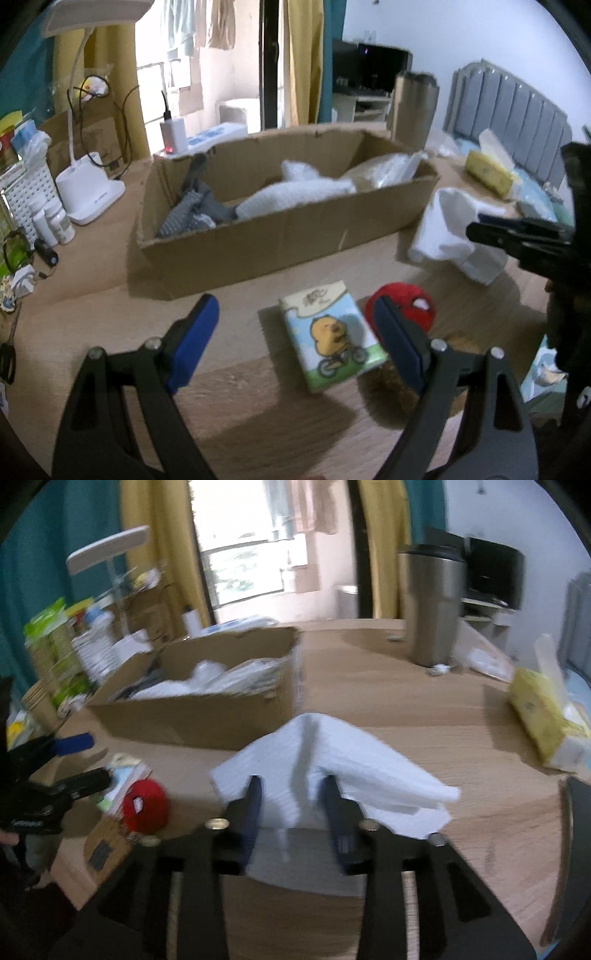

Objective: Organize soft objects
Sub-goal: 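Move the right tool to the white waffle towel while the left tool approaches the tissue pack, then pinch the white towel with the right tool while the left tool grasps the cartoon tissue pack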

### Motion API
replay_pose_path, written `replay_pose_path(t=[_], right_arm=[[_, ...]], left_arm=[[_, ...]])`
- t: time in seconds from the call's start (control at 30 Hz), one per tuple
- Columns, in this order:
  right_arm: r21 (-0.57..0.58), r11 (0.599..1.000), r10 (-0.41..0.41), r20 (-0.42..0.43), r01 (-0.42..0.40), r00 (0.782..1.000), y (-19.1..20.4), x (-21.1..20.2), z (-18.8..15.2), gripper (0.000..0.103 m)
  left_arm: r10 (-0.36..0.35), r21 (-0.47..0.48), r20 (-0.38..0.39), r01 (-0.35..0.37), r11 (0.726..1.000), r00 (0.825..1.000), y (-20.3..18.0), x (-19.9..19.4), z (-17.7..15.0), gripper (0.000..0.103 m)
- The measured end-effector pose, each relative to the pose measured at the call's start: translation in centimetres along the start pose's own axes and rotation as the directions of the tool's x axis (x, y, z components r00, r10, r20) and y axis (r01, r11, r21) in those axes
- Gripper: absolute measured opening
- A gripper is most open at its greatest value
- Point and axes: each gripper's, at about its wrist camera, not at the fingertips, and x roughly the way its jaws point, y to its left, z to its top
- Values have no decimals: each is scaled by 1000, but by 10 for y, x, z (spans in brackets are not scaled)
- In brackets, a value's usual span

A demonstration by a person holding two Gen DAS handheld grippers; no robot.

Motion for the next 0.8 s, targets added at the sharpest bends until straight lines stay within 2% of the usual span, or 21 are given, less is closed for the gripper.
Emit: replay_pose_path(t=[0.1, 0.3, 0.37, 0.5, 0.6, 0.7, 0.8], right_arm=[[-42, 999, 20, 5, -20, 1000, 10, -2, -1, 47], [1, 998, -63, 106, 64, 992, -4, -23, 8, 59], [15, 996, -87, 109, 86, 990, -11, -24, 9, 63], [66, 989, -135, 42, 132, 990, -27, -8, 5, 64], [128, 986, -102, -26, 105, 994, -35, 6, 3, 64], [120, 989, -85, -48, 91, 995, -31, 11, 5, 64], [94, 992, -74, -83, 82, 994, -21, 19, 5, 64]], left_arm=[[10, 7, -22, -9, 1000, 1000, 0, 5, -3, 87], [13, 19, -9, -12, 1000, 1000, -2, 1, -3, 86], [-3, 19, -9, 3, 1000, 1000, -3, 1, -2, 86], [-9, 22, -20, 9, 1000, 1000, -6, 3, -2, 86], [-5, 22, -38, 6, 1000, 999, -5, 7, -3, 86], [-11, 23, -43, 12, 1000, 999, -6, 8, -4, 85], [-22, 25, -46, 23, 999, 999, -6, 8, -4, 76]])
